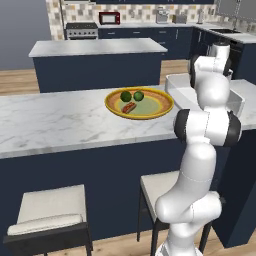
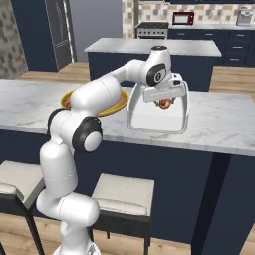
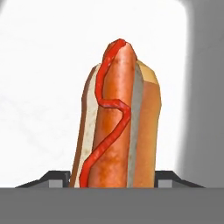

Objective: Place one cooked food and one vegetable from the large plate to each tupperware container.

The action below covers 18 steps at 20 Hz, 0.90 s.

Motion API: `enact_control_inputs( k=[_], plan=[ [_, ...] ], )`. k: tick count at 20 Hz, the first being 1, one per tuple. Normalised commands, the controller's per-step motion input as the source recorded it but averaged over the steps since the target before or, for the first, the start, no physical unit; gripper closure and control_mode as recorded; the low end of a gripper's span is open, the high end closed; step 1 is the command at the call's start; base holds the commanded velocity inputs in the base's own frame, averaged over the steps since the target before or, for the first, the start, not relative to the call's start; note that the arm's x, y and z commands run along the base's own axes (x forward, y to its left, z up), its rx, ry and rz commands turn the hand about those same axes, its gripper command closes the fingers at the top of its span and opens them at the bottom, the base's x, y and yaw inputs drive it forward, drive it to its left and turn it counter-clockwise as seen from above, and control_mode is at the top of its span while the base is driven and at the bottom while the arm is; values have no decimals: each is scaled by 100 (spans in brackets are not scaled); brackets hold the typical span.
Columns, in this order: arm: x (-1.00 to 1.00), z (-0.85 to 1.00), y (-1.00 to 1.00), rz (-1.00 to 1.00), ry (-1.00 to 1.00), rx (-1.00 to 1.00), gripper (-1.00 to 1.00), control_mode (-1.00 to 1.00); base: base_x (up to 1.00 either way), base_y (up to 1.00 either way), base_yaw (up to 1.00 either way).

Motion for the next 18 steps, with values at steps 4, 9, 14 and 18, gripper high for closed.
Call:
enact_control_inputs(
  k=[4, 9, 14, 18],
  plan=[
    [0, -5, 0, 0, 0, 0, -100, -100, 0, 0, 0],
    [0, -2, 0, 0, 0, 0, -100, -100, 0, 0, 0],
    [0, 0, 0, 0, 0, 0, -100, -100, 0, 0, 0],
    [0, 0, -1, 0, 0, 0, -100, -100, 0, 0, 0]
  ],
)
